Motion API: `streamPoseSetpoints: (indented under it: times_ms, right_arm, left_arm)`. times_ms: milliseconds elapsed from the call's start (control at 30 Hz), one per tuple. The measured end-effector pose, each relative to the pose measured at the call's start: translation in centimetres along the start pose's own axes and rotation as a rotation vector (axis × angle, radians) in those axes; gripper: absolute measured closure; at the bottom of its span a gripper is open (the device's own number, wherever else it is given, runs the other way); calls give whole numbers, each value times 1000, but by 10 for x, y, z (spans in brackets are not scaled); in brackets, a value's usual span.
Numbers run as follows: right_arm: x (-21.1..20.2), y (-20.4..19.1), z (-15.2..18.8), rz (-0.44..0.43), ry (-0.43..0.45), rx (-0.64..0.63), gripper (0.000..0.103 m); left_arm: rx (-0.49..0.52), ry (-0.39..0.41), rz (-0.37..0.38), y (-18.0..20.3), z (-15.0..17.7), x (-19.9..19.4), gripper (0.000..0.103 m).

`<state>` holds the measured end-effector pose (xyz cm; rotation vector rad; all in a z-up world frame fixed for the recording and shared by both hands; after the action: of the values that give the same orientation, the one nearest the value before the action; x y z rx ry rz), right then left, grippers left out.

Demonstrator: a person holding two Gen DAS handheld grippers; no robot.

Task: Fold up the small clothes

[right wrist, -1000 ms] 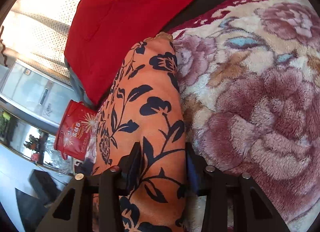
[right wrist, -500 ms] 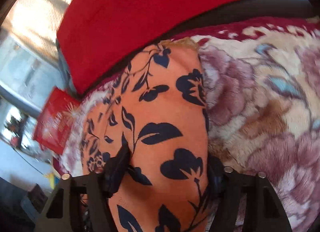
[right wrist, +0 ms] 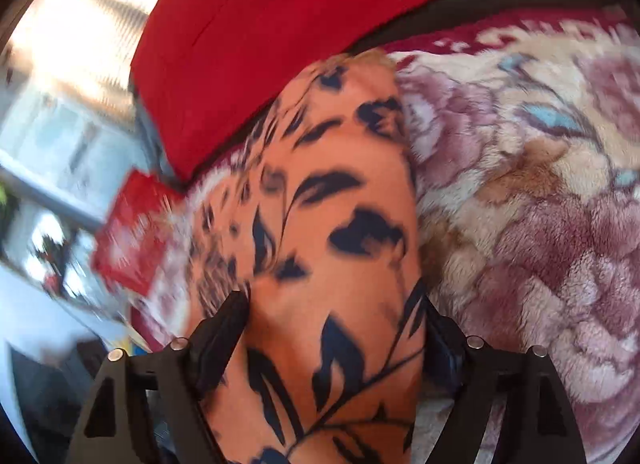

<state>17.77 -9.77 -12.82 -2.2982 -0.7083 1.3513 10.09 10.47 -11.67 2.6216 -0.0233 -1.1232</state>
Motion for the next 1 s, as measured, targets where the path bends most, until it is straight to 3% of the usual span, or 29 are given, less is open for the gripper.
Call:
streamPoseSetpoints:
  times_ms: [233, 400, 533, 633, 1000]
  right_arm:
    - [-3, 9, 10, -15, 31, -25, 21]
    - [-3, 8, 13, -19, 42, -36, 21]
    - [-3, 8, 14, -25, 57, -38, 21]
    - [-2, 8, 15, -24, 59, -39, 21]
    - [-2, 8, 14, -25, 57, -36, 21]
  left_arm:
    - [-87, 106, 22, -14, -12, -24, 25]
    - [-182, 70, -1, -36, -12, -14, 25]
    - [-307, 40, 33, -59, -11, -6, 22]
    - [-348, -4, 47, -66, -6, 3, 19]
    - [-214, -36, 103, -33, -5, 11, 19]
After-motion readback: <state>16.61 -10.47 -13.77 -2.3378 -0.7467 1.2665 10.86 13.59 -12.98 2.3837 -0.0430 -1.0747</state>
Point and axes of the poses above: each gripper's, at about its wrist camera, not at the fingertips, and x roughly the way its jaws point, y to its right, z to its underside, the point moved 5 cm from there along x, roughly the way its jaws point, and after that the axes turned 3 degrees about x, right-handed, at the moved point
